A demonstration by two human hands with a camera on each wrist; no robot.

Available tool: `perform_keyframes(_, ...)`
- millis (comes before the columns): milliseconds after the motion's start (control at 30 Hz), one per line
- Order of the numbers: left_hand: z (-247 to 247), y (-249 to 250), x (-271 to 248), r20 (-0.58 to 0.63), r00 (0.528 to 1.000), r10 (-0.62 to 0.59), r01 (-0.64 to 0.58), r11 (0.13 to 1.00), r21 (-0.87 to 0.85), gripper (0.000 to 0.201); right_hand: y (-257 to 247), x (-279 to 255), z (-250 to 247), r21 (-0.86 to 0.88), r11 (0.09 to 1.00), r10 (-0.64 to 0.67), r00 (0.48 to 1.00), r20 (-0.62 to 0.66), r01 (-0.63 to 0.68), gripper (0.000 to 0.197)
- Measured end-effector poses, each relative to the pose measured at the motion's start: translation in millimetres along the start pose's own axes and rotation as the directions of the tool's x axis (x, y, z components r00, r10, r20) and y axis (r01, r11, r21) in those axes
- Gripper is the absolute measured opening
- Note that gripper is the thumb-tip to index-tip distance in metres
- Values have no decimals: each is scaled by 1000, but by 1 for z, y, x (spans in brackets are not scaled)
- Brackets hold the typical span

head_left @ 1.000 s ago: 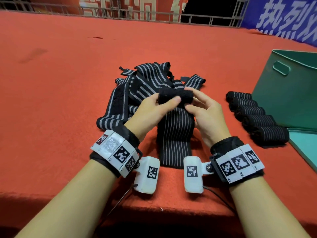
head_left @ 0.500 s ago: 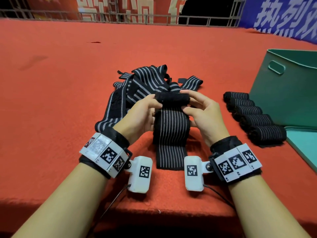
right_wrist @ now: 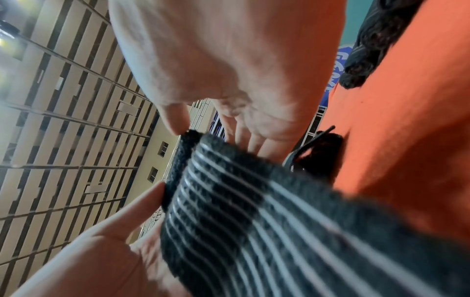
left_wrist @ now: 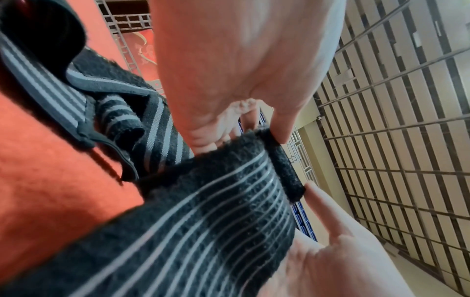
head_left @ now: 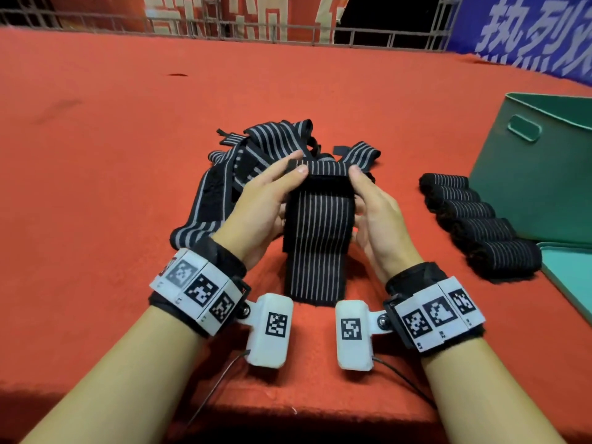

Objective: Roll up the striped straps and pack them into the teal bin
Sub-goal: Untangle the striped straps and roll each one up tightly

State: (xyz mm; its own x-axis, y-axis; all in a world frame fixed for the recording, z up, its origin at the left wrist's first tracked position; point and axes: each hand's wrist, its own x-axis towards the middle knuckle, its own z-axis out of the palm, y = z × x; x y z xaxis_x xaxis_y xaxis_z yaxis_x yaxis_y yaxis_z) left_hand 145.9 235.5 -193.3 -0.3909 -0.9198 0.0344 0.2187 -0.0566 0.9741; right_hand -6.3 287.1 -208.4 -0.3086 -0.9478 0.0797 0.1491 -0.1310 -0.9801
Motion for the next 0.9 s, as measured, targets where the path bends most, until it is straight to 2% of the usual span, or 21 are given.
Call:
perform_keyframes(200, -4, -4, -3, 80, 997, 0, -1, 1000, 17, 40, 6, -9, -5, 15, 999, -39, 999, 8, 39, 31)
perform_keyframes(333, -4, -9, -1, 100, 992, -74, 74, 997, 3, 46, 6, -8, -17, 34, 999, -31, 999, -8, 31, 23)
perform_keyframes(467, -3, -15, 0, 122, 982, -143, 136, 989, 64, 20, 6, -7, -18, 73, 997, -37, 999, -27, 39, 28)
perform_keyframes(500, -2, -16, -1, 131, 979, -154, 147, 987, 62, 21, 7, -5, -19, 79, 995, -54, 998, -34, 57, 30)
perform_keyframes(567, 1, -15, -2, 118, 981, -154, 146, 987, 67, 34, 7, -4, -18, 71, 995, -74, 997, -30, 76, 33)
perform_keyframes(700, 0, -11, -3, 104, 993, -57, 52, 997, 52, 31, 7, -6, -18, 57, 998, -9, 1000, 22, 8, 35)
perform_keyframes(767, 0, -11, -3, 110, 992, -59, 55, 997, 45, 32, 7, -6, -20, 36, 999, 14, 999, 29, -16, 36)
perform_keyframes(867, -2, -14, -4, 111, 992, -63, 59, 997, 40, 36, 5, -9, -21, 6, 996, 84, 995, 60, -85, 26)
perform_keyframes(900, -2, -15, -4, 119, 991, -59, 54, 997, 48, 37, 4, -9, -21, -2, 994, 110, 992, 70, -110, 30)
